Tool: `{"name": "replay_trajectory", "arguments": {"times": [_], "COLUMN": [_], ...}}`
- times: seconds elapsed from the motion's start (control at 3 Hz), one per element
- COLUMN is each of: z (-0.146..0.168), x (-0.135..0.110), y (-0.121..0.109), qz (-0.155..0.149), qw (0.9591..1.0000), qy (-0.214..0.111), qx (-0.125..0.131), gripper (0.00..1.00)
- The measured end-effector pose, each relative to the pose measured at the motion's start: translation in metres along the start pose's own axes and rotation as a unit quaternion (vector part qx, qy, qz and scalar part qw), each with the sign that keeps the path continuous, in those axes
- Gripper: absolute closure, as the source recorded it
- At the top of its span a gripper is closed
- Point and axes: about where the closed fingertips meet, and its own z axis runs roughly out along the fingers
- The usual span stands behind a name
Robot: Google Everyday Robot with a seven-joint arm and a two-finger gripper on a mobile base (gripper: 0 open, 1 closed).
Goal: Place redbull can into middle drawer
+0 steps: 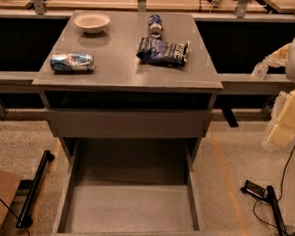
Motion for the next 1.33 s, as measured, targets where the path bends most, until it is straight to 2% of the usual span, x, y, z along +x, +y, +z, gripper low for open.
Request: {"name": "replay_trajectory", "arguments": {"times": [0.33, 0.67, 1.0, 1.33], "z": [0.000, 0.011, 0.032, 0.034], "x": [0.000, -0.016, -0.037, -0.043], "y": [0.000, -0.013, -0.042, -0.048], "qz": [0.000, -0.017, -0.010, -0.009], "qw": [1.0000, 0.9993, 0.9943, 0.9929], "qy": [0.000, -0.031, -0.101, -0.113], "qx": [0.000, 0.012, 0.031, 0.039], "gripper": [0.00, 0.00, 0.00, 0.00]}}
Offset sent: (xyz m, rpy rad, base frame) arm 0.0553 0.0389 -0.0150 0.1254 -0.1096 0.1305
